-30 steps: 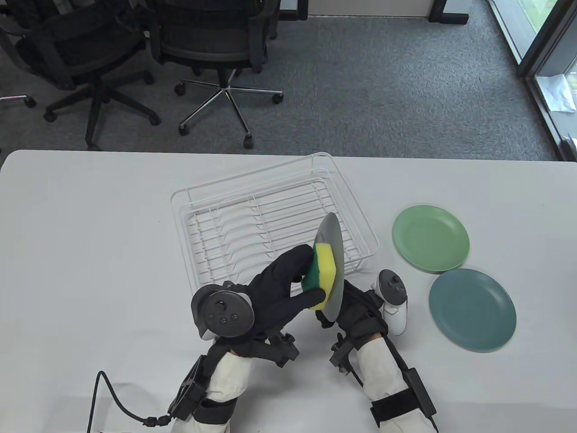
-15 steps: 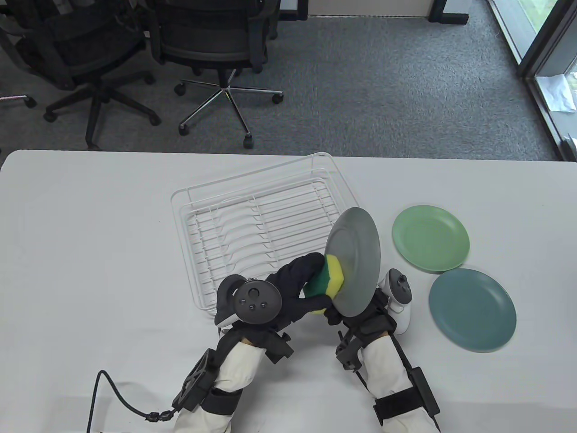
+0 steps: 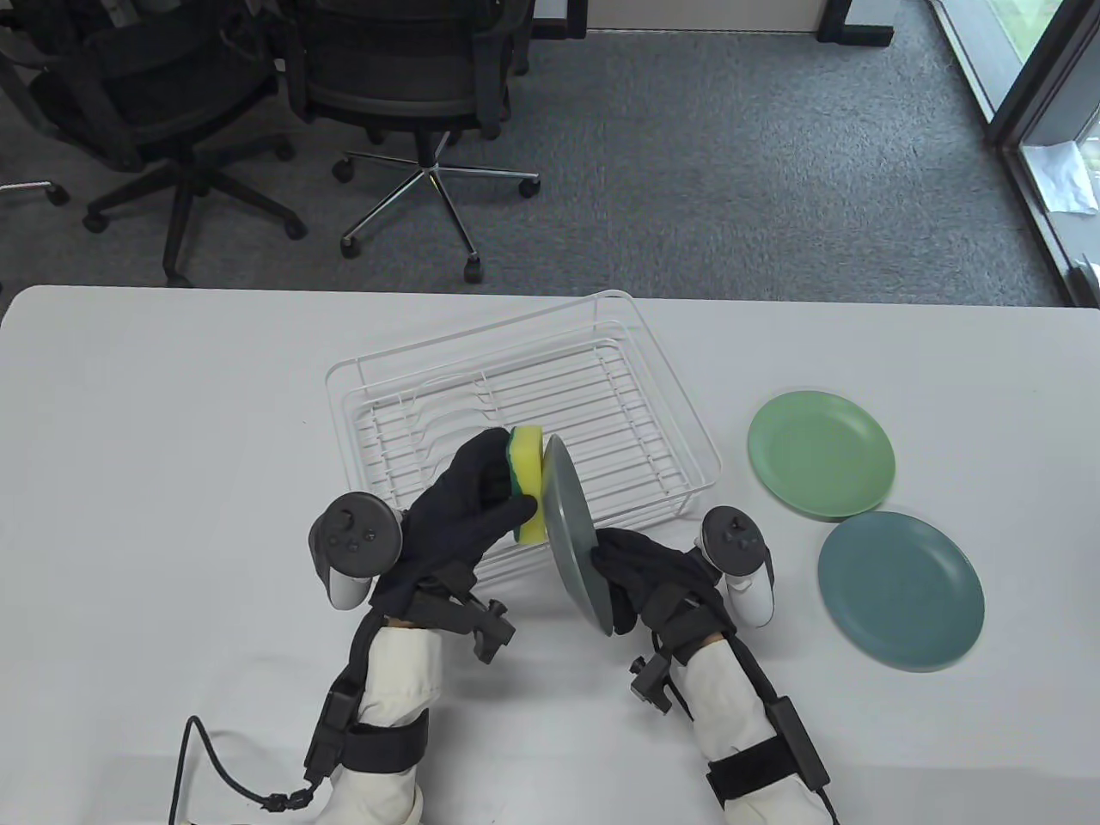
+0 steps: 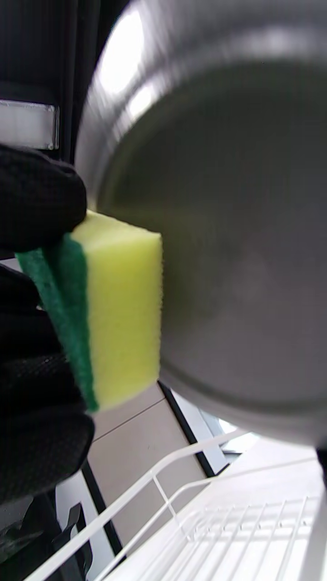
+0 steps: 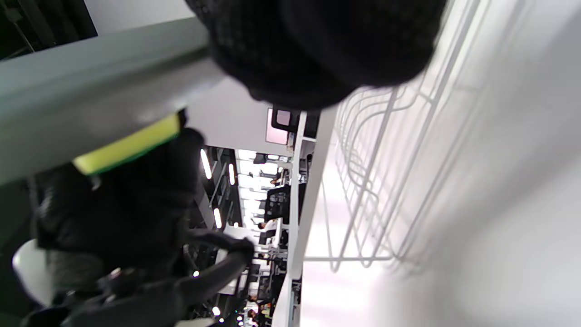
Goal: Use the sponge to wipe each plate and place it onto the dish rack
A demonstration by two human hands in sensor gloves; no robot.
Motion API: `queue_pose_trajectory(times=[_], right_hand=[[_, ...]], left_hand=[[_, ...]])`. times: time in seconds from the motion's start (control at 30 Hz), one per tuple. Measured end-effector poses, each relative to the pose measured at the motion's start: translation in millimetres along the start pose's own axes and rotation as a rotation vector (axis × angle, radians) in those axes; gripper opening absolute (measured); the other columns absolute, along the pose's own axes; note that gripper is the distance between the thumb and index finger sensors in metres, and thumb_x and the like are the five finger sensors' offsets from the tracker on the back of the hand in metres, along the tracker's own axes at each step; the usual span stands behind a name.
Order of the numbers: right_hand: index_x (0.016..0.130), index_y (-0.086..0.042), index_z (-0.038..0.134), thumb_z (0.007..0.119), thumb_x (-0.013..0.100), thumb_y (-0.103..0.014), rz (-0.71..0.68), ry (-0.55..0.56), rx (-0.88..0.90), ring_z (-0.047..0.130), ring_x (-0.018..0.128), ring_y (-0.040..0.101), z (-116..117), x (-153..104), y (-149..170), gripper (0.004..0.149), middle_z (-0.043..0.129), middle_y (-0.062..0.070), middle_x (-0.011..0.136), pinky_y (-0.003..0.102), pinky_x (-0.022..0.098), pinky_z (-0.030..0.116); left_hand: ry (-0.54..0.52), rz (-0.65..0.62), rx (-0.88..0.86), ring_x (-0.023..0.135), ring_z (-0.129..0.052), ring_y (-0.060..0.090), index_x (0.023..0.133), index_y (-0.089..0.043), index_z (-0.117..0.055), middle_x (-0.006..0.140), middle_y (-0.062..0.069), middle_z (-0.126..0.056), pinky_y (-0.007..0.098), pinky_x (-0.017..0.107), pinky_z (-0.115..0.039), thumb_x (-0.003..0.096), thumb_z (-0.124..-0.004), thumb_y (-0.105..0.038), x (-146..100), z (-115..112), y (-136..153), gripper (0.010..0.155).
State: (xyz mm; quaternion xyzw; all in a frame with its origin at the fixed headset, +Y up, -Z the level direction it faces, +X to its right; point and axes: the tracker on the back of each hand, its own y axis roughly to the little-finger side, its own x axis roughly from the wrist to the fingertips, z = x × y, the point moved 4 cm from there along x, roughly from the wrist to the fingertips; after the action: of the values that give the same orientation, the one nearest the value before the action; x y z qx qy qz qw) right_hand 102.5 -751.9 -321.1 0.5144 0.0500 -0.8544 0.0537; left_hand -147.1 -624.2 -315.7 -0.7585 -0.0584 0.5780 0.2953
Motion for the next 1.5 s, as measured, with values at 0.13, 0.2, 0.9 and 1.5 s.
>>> queue_pose_trajectory(times=[0.13,0.2,0.9,1.5], right_hand=[[0.092,0.015,0.065,0.062,0.063,-0.019,0.021,0.054,-0.037,0.094,0.04,0.015,-10,3,4,0.046,0.088,0.018,0.062,0.021,0.027,0.089],[0.091,0.016,0.066,0.065,0.062,-0.02,0.017,0.083,-0.039,0.098,0.045,0.02,-16,5,5,0.046,0.089,0.02,0.067,0.024,0.032,0.091],[0.094,-0.003,0.068,0.073,0.055,-0.019,-0.19,0.774,-0.821,0.1,0.056,0.032,-52,14,-161,0.042,0.088,0.021,0.077,0.033,0.039,0.096],[0.091,-0.01,0.072,0.077,0.053,-0.02,-0.176,0.698,-1.305,0.102,0.062,0.034,18,103,-139,0.04,0.091,0.018,0.079,0.037,0.042,0.098]], left_hand=[[-0.029,-0.033,-0.006,0.084,-0.094,0.038,0.112,-0.012,-0.056,0.104,0.02,-0.081,0.05,0.058,-0.086,0.0512,-0.082,-0.044,-4,12,-10,0.074],[-0.027,-0.041,-0.005,0.084,-0.094,0.038,0.112,-0.012,-0.056,0.104,0.021,-0.081,0.05,0.057,-0.086,0.0512,-0.082,-0.044,-5,14,-12,0.073],[-0.389,0.148,0.41,0.08,-0.095,0.04,0.111,-0.007,-0.059,0.101,0.024,-0.082,0.051,0.055,-0.086,0.0517,-0.081,-0.044,-34,72,1,0.073],[-0.411,0.145,0.342,0.08,-0.095,0.04,0.111,-0.006,-0.058,0.101,0.024,-0.082,0.051,0.055,-0.086,0.0524,-0.08,-0.044,-39,82,4,0.073]])
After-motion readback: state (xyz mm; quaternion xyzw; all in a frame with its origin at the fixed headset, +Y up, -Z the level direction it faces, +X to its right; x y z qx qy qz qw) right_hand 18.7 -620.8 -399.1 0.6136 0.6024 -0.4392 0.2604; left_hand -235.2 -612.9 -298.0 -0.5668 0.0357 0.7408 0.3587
